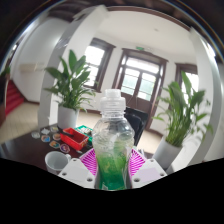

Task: Pour water

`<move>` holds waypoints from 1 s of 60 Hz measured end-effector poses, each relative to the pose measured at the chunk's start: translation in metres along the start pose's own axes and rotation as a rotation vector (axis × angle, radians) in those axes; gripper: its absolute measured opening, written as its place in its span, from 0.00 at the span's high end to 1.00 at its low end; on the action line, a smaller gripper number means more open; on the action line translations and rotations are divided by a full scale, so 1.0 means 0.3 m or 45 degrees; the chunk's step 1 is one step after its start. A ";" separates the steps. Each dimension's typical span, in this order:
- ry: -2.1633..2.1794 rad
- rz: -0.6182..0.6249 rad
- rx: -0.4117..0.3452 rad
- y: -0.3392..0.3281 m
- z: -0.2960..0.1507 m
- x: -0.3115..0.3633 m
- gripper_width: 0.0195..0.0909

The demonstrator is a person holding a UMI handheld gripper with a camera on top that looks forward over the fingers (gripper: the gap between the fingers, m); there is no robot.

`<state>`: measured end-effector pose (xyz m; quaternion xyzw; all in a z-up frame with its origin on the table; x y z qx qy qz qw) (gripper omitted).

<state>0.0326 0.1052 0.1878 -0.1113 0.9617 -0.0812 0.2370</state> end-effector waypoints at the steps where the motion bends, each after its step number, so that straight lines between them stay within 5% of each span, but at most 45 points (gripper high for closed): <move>1: 0.043 -0.024 -0.001 -0.008 0.015 -0.034 0.77; 33: 0.352 0.052 -0.107 0.029 0.273 0.045 0.77; 43: 0.375 0.084 -0.100 0.019 0.282 0.039 0.55; 47: 0.367 0.098 -0.012 0.014 0.319 0.030 0.43; 60: 0.434 0.186 0.070 -0.164 0.360 0.053 0.11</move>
Point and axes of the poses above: the point between the fingertips, and its own axes, seen from behind it with the camera up: x to the left, z down, y forward, the way the camera looks, the point moved 2 cm from there along -y, backward, against the way the camera looks, and after that the axes turned 11 degrees about -y, right-handed, at the moved point
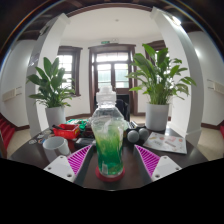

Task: Pour water

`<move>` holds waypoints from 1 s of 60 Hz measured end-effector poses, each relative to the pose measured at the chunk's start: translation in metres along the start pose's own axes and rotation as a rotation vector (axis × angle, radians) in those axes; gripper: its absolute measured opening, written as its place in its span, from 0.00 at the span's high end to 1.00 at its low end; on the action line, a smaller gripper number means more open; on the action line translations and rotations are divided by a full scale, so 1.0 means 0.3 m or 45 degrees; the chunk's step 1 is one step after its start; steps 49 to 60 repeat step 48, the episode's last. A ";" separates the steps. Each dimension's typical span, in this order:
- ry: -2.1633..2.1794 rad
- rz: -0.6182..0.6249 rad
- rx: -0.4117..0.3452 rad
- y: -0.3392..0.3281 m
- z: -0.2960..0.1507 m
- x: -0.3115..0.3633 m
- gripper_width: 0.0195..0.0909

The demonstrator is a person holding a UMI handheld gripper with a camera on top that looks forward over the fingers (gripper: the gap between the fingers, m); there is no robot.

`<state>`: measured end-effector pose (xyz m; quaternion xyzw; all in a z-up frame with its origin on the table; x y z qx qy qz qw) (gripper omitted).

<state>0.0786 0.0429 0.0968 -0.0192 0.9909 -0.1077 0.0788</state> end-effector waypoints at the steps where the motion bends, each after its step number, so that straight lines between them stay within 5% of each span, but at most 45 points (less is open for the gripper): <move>1: 0.013 -0.002 0.009 -0.022 0.009 0.004 0.10; 12: 0.093 0.021 0.090 -0.264 0.061 0.011 0.07; 28: 0.065 0.118 0.059 -0.523 -0.012 -0.053 0.07; 60: 0.020 0.201 0.014 -0.620 -0.076 -0.115 0.07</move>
Point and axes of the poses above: the point between the fingertips, and its own axes, seen from behind it with the camera up: x to the left, z down, y forward, the way the camera looks, the point moved 2 cm from there along -y, backward, against the way the camera looks, and after that the axes turned 11 degrees about -y, right-handed, at the moved point
